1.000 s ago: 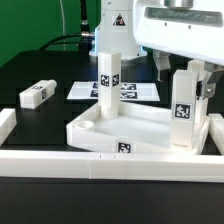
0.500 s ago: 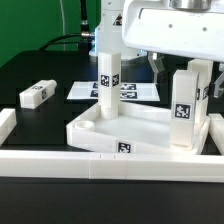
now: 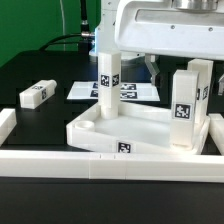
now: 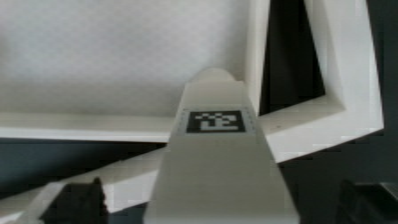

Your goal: Assemble desk

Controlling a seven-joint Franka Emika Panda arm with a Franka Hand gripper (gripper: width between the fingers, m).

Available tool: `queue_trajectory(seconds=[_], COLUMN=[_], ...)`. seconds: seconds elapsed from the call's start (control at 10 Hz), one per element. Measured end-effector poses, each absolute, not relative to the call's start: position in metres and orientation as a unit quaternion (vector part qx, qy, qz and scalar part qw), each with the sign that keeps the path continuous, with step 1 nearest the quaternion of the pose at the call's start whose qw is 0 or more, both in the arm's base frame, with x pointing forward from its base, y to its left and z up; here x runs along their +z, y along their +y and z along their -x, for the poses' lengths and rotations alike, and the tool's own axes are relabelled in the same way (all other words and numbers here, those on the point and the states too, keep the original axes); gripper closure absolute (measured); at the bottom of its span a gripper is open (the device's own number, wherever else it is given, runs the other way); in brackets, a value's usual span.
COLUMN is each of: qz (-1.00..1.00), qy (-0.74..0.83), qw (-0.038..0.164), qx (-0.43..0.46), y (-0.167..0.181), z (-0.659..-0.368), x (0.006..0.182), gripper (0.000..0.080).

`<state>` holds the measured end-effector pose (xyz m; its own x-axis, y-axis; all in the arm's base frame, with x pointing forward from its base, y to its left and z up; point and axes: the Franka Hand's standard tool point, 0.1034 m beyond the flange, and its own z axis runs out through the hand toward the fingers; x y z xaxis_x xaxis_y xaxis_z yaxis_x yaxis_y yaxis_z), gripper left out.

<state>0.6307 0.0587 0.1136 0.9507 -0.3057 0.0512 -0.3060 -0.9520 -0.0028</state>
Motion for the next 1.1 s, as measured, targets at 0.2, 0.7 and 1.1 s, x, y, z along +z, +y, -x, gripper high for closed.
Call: queue_trajectory(seconds=[0.2, 0.7, 1.1], qz=[-0.989, -0.986, -0.957], qy=[-0.148, -0.166, -0.289], qw=[0.003, 0.002, -0.002], qx=[0.026, 0.026, 0.025], y=[0.0580, 0.0577, 0.0583], z=[-0.6308, -0.6309, -0.6308], x=[0.1137, 0.1137, 0.1135], gripper=[0.0300, 0.0511, 0.0511])
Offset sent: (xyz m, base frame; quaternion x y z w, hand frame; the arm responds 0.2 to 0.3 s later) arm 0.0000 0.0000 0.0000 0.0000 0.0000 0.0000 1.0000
